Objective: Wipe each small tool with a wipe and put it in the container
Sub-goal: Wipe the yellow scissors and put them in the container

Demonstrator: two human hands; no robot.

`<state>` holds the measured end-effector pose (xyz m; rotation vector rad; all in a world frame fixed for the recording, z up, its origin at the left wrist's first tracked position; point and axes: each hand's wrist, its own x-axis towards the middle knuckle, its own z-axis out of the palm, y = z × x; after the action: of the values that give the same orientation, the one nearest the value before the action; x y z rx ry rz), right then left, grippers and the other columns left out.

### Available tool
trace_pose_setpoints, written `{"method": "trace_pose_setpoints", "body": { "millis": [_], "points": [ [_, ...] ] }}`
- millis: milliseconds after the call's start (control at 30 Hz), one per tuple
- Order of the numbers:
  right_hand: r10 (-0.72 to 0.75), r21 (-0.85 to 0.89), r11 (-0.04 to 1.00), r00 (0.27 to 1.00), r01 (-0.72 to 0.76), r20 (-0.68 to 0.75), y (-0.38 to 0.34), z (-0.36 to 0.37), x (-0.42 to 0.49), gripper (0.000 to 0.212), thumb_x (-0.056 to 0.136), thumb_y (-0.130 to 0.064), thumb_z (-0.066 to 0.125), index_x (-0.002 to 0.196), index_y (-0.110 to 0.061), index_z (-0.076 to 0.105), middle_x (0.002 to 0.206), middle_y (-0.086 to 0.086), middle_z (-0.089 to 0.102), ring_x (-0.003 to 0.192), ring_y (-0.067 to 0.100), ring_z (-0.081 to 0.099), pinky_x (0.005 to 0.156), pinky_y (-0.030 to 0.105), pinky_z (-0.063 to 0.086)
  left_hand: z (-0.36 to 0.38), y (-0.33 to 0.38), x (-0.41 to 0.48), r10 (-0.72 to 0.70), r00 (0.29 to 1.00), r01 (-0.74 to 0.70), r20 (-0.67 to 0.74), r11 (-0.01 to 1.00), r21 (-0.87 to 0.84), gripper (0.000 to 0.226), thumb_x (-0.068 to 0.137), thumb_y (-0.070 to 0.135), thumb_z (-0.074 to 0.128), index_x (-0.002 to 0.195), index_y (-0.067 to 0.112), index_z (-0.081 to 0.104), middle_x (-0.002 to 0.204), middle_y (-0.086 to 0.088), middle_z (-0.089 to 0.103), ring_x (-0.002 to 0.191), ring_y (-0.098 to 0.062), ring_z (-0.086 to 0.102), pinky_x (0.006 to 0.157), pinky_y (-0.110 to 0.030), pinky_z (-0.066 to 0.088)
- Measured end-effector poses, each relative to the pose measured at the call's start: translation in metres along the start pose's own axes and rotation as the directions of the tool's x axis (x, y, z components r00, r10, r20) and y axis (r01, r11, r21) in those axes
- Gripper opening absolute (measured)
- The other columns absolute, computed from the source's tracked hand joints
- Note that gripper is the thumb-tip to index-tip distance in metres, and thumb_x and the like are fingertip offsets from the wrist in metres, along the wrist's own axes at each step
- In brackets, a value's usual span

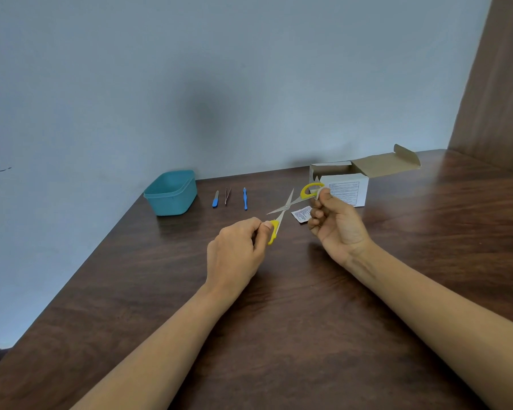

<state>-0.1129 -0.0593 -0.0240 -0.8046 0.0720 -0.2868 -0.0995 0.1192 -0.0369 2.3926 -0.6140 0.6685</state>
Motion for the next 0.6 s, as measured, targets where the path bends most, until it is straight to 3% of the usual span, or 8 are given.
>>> {"method": "trace_pose_setpoints", "body": {
  "millis": [133, 267, 400, 600],
  "points": [
    [0.009, -0.020, 1.000, 1.000, -0.008, 0.023, 0.000, 0.001, -0.001, 0.024, 0.096, -0.014, 0.050, 0.072, -0.017, 0.054, 0.063, -0.008, 0.048, 0.049, 0.002, 0.038, 0.048, 0.015, 0.033, 0.000, -0.001, 0.001, -0.032, 0.999, 0.030, -0.033, 0.999, -0.038, 0.041, 0.099, 0.044, 0.043, 0.071, 0.018, 0.058, 0.060, 0.005, 0.053, 0.060, -0.013, 0.052, 0.050, -0.033, 0.038],
    [0.032, -0.099, 0.995, 0.997, -0.024, 0.076, 0.003, 0.003, -0.006, 0.026, 0.094, -0.009, 0.050, 0.070, -0.017, 0.056, 0.066, -0.007, 0.049, 0.052, 0.003, 0.039, 0.050, 0.015, 0.033, -0.004, 0.001, 0.001, -0.150, 0.987, 0.144, -0.064, 0.985, -0.090, 0.043, 0.098, 0.040, 0.046, 0.059, 0.023, 0.046, 0.051, 0.007, 0.042, 0.053, -0.010, 0.043, 0.048, -0.028, 0.024],
    [0.097, -0.258, 0.964, 0.989, -0.066, 0.110, 0.008, 0.005, -0.011, 0.025, 0.093, -0.010, 0.053, 0.071, -0.015, 0.062, 0.067, -0.004, 0.047, 0.053, 0.003, 0.039, 0.054, 0.017, 0.034, -0.006, -0.002, 0.003, -0.204, 0.975, 0.188, -0.090, 0.969, -0.160, 0.048, 0.098, 0.034, 0.048, 0.053, 0.024, 0.036, 0.045, 0.006, 0.032, 0.047, -0.012, 0.035, 0.047, -0.027, 0.022],
    [0.111, -0.498, 0.867, 0.979, -0.012, 0.169, 0.010, 0.010, -0.017, 0.029, 0.091, -0.003, 0.055, 0.066, -0.014, 0.065, 0.066, -0.002, 0.053, 0.058, 0.008, 0.038, 0.062, 0.021, 0.032, -0.003, -0.006, 0.005, -0.216, 0.972, 0.192, -0.092, 0.957, -0.216, 0.042, 0.099, 0.033, 0.046, 0.060, 0.019, 0.051, 0.050, 0.004, 0.042, 0.051, -0.012, 0.040, 0.048, -0.024, 0.027]
  ]
}}
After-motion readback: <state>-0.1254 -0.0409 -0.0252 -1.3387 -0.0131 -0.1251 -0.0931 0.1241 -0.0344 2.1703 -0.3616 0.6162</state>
